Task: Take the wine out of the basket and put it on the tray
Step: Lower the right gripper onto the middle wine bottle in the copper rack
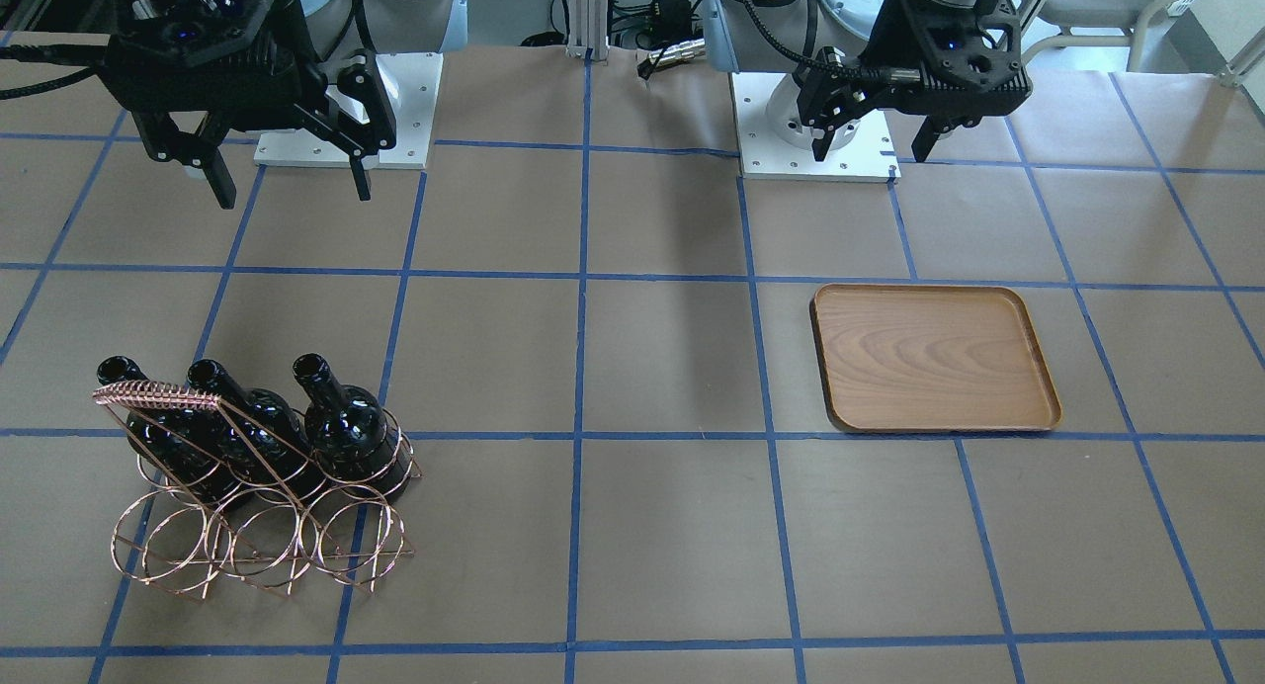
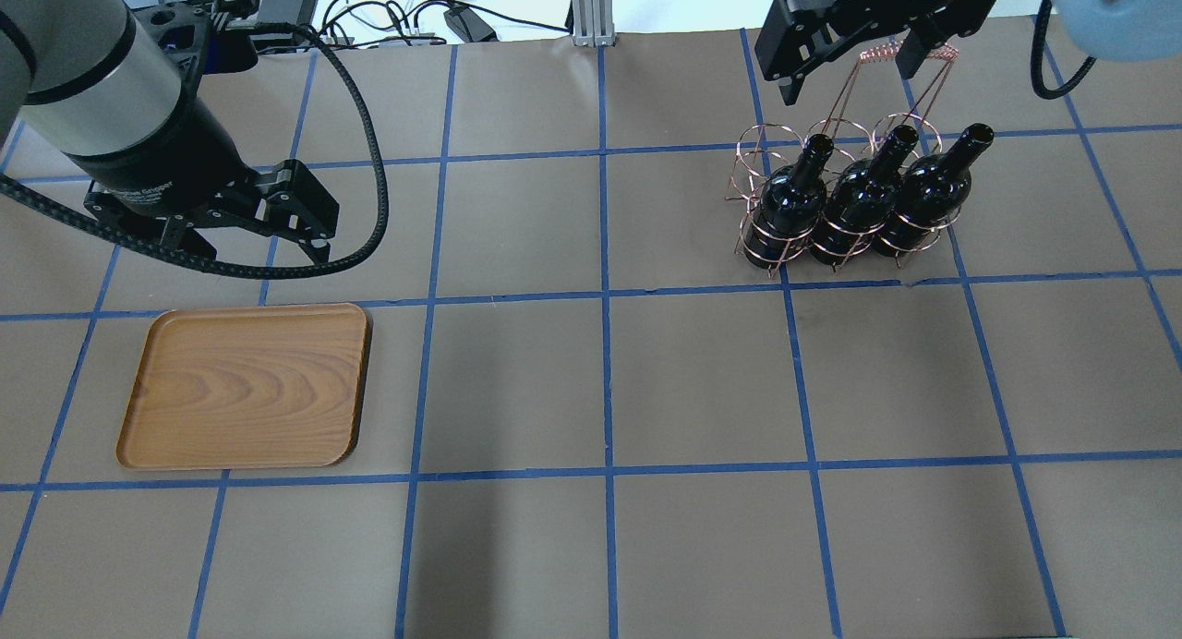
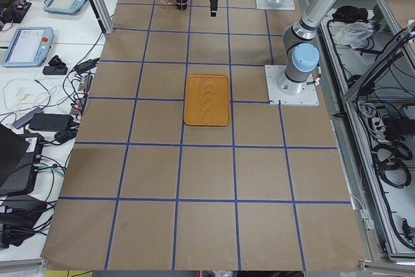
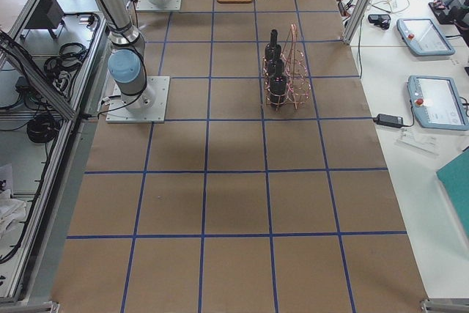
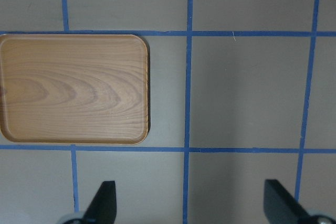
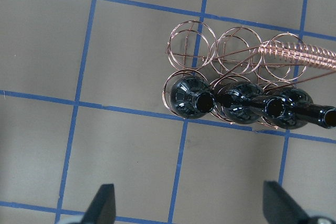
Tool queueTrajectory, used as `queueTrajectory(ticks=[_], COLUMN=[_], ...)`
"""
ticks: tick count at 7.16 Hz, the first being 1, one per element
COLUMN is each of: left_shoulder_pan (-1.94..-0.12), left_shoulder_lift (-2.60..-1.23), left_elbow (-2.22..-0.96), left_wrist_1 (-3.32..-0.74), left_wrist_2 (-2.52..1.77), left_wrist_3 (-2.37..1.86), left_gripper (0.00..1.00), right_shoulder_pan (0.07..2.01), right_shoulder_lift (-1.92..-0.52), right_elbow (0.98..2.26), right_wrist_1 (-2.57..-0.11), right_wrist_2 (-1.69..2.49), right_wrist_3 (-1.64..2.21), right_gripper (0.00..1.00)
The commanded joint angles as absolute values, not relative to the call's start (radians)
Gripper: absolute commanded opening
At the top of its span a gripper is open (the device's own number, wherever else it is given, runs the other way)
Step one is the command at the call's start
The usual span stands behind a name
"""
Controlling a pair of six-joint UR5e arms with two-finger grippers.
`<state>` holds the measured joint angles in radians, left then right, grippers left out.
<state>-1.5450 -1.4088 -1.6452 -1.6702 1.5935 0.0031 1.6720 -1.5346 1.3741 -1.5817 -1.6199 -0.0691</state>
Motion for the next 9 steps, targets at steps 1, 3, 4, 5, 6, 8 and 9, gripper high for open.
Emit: queueTrajectory(ticks=[1,3,4,5,6,8,9], left_shoulder_pan=[-1.543,-1.543,-1.542,-1.534,-1.531,-1.537,-1.531], left_shoulder_lift=[-1.408,-1.408,-1.408,-1.410,-1.408,-1.408,-1.407], left_elbow=[-1.646,-1.646,-1.647,-1.652,-1.670,-1.675,-1.672], left_wrist_1=[-1.672,-1.672,-1.672,-1.672,-1.672,-1.664,-1.664], left_wrist_2=[1.595,1.595,1.598,1.598,1.597,1.594,1.595], left_wrist_3=[0.003,0.003,0.003,0.003,0.002,0.002,0.002], left_gripper=[1.00,1.00,1.00,1.00,1.00,1.00,1.00], right_shoulder_pan=[1.672,1.672,1.667,1.661,1.634,1.542,1.528], right_shoulder_lift=[-1.531,-1.529,-1.526,-1.525,-1.525,-1.475,-1.435], right_elbow=[1.371,1.374,1.374,1.373,1.364,1.359,1.379], right_wrist_1=[-1.575,-1.574,-1.575,-1.572,-1.554,-1.546,-1.549], right_wrist_2=[-1.618,-1.617,-1.621,-1.626,-1.632,-1.617,-1.630], right_wrist_3=[-0.066,-0.066,-0.067,-0.069,-0.068,-0.080,-0.083], right_gripper=[1.00,1.00,1.00,1.00,1.00,0.97,0.82])
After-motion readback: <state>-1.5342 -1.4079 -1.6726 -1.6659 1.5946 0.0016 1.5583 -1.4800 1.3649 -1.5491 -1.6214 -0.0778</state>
